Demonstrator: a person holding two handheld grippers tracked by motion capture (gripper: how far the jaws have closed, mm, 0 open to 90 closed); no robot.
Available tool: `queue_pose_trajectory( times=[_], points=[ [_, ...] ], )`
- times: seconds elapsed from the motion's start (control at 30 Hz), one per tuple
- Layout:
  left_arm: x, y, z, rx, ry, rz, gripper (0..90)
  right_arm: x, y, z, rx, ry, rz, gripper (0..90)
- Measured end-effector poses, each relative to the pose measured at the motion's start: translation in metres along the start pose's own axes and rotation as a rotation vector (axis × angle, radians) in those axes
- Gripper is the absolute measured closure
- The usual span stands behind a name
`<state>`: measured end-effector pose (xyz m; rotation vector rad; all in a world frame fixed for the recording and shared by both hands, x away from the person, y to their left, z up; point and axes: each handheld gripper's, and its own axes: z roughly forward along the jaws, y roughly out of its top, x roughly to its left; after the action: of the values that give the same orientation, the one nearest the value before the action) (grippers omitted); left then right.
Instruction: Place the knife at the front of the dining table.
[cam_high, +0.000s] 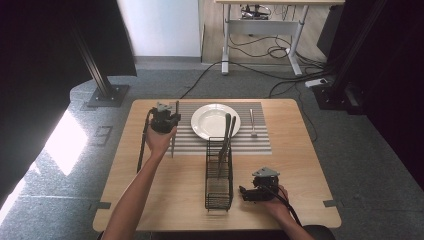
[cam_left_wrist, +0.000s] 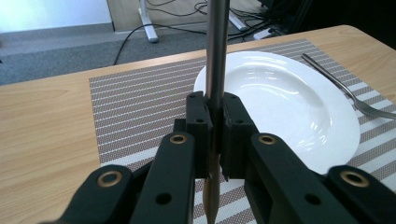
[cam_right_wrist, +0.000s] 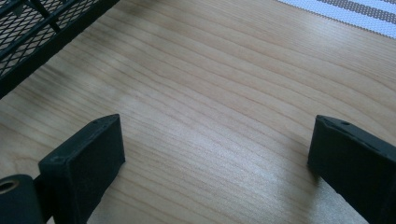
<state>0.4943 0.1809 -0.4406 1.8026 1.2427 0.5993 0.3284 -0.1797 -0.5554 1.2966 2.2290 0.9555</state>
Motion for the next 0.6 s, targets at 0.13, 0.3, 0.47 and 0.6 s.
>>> queue_pose_trajectory(
  times=[0.13,0.3,0.47,0.6],
  points=[
    [0.006,-0.001,0.007,0.018,-0.004,-0.028,83.7,0.0,0.0,0.0,-0.001,-0.001,0.0,3.7],
    [0.012,0.001,0.018,0.049,-0.005,-0.04,83.7,0.0,0.0,0.0,-0.001,0.001,0.0,3.6],
    [0.014,0.001,0.027,0.066,-0.012,-0.058,83.8,0.0,0.0,0.0,-0.001,0.0,0.0,3.6],
    [0.015,-0.002,0.036,0.086,-0.01,-0.071,83.7,0.0,0.0,0.0,-0.001,-0.001,0.0,3.6]
  ],
)
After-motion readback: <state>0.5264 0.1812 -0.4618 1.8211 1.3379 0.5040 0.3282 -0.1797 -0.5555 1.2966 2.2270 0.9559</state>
